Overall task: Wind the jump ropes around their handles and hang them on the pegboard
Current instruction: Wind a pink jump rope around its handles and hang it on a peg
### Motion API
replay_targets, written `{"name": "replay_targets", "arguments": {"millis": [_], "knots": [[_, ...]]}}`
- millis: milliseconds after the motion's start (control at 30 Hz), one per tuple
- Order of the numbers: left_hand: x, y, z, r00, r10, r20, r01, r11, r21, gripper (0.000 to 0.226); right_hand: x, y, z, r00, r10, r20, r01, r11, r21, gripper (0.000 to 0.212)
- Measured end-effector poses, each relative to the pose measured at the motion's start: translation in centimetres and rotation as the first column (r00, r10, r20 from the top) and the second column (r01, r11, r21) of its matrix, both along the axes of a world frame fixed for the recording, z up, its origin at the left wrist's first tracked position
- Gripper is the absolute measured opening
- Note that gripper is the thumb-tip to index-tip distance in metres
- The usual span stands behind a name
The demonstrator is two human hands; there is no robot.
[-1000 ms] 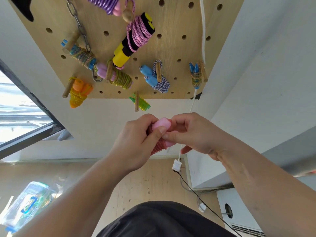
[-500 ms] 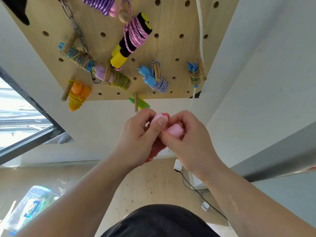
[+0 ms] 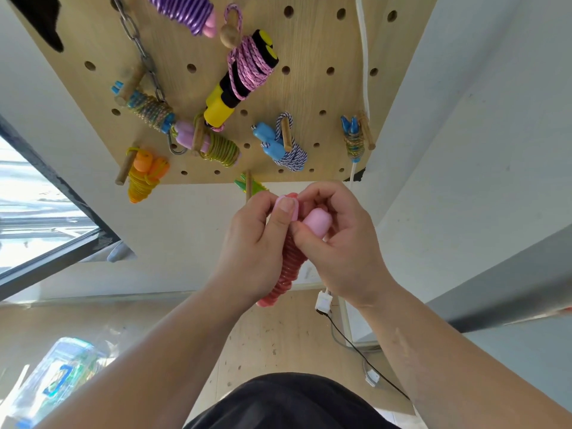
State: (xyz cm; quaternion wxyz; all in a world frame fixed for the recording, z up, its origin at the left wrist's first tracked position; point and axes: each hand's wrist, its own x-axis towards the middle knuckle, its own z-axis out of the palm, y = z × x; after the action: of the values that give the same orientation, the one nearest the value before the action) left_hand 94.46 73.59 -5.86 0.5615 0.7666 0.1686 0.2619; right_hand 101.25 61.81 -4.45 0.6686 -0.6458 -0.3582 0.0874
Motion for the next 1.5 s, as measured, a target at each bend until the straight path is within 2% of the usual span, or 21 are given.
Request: {"name": "replay_targets", "arguments": {"millis": [133, 267, 367, 500, 567, 633, 667, 733, 767, 833, 900, 967, 1067, 1133, 1233, 1300, 1367, 1400, 1467, 1500], "knots": [[-0.1, 0.2, -0.2, 1.000, 0.015, -0.014, -0.016, 0.996, -0.083, 0.040, 0.4, -0.2, -0.2, 0.999, 0.008, 0.038, -0.007, 0.999, -0.035, 0.030], [0.1, 0.4, -0.4, 0.998, 0.011, -0.057, -0.016, 0.996, -0.093, 0.044, 0.3, -0.4, -0.4, 0.999, 0.022, 0.027, -0.019, 0.994, -0.103, 0.039], [0.2, 0.5, -0.1, 0.997, 0.017, -0.081, -0.017, 1.000, -0.004, 0.037, 0.4, -0.6, 0.1, 0.999, 0.037, 0.025, -0.033, 0.987, -0.156, 0.045], [0.9, 0.8, 0.9, 0.999, 0.012, -0.035, -0.007, 0.992, 0.122, 0.035, 0.8, -0.4, 0.8, 1.000, 0.021, 0.019, -0.017, 0.979, -0.201, 0.049], [1.2, 0.7, 1.0, 0.999, -0.001, -0.042, 0.007, 0.990, 0.144, 0.032, 1.2, -0.3, 1.0, 1.000, 0.022, 0.021, -0.016, 0.973, -0.231, 0.054], [1.1, 0.6, 0.5, 0.999, -0.023, -0.042, 0.025, 0.998, 0.061, 0.034, 1.4, -0.4, 0.9, 0.999, 0.033, 0.018, -0.028, 0.968, -0.249, 0.060], [1.1, 0.5, 0.3, 0.999, -0.029, -0.025, 0.027, 0.998, -0.059, 0.037, 1.4, -0.5, 0.8, 0.998, 0.055, 0.007, -0.052, 0.968, -0.247, 0.063], [1.2, 0.5, 0.3, 1.000, 0.007, 0.013, -0.001, 0.925, -0.380, 0.039, 1.1, -0.5, 0.5, 0.988, 0.133, -0.075, -0.146, 0.970, -0.196, 0.065], [1.2, 0.6, 0.6, 0.999, 0.031, 0.009, -0.022, 0.871, -0.491, 0.038, 0.9, -0.4, 0.2, 0.979, 0.159, -0.127, -0.178, 0.971, -0.159, 0.062], [1.5, 0.6, 1.0, 0.999, 0.037, -0.009, -0.035, 0.808, -0.588, 0.039, 1.0, 0.0, 0.1, 0.971, 0.147, -0.188, -0.167, 0.981, -0.101, 0.057], [1.6, 0.5, 0.9, 1.000, 0.013, -0.006, -0.015, 0.797, -0.604, 0.041, 1.5, 0.2, 0.2, 0.970, 0.137, -0.199, -0.159, 0.983, -0.097, 0.061], [1.9, 0.6, 0.3, 0.998, -0.006, -0.058, -0.028, 0.825, -0.564, 0.044, 2.1, 0.3, 0.3, 0.978, 0.122, -0.170, -0.146, 0.980, -0.135, 0.067], [2.2, 0.4, 0.1, 0.989, -0.068, -0.133, -0.019, 0.826, -0.564, 0.046, 2.5, 0.3, 0.4, 0.994, 0.096, -0.055, -0.107, 0.964, -0.244, 0.067], [2.3, 0.1, 0.2, 0.990, -0.106, -0.097, 0.032, 0.822, -0.568, 0.048, 2.8, 0.3, 0.4, 0.995, 0.101, 0.013, -0.093, 0.953, -0.287, 0.062], [2.4, -0.6, 0.5, 0.999, -0.045, -0.018, 0.029, 0.850, -0.526, 0.049, 3.8, 0.0, 0.5, 0.992, 0.090, 0.085, -0.062, 0.955, -0.289, 0.064], [2.8, -0.9, 0.4, 1.000, 0.006, 0.007, -0.001, 0.859, -0.512, 0.054, 4.9, -0.4, 0.7, 0.996, 0.090, 0.022, -0.081, 0.962, -0.260, 0.071], [3.3, -1.1, 0.5, 0.999, 0.046, 0.025, -0.027, 0.859, -0.512, 0.052, 6.1, -0.7, 0.6, 0.990, 0.077, -0.116, -0.101, 0.969, -0.225, 0.063], [3.6, -1.2, 0.5, 0.997, 0.066, 0.040, -0.036, 0.851, -0.523, 0.049, 6.8, -0.7, 0.4, 0.987, 0.053, -0.150, -0.087, 0.968, -0.235, 0.050], [4.2, -1.3, 0.8, 0.991, 0.106, 0.084, -0.042, 0.832, -0.554, 0.043, 8.2, -0.7, 0.3, 0.992, 0.002, -0.123, -0.042, 0.944, -0.328, 0.016], [4.5, -1.4, 0.9, 0.988, 0.122, 0.100, -0.046, 0.828, -0.559, 0.042, 8.8, -0.8, 0.3, 0.992, 0.009, -0.122, -0.052, 0.932, -0.358, 0.007]]}}
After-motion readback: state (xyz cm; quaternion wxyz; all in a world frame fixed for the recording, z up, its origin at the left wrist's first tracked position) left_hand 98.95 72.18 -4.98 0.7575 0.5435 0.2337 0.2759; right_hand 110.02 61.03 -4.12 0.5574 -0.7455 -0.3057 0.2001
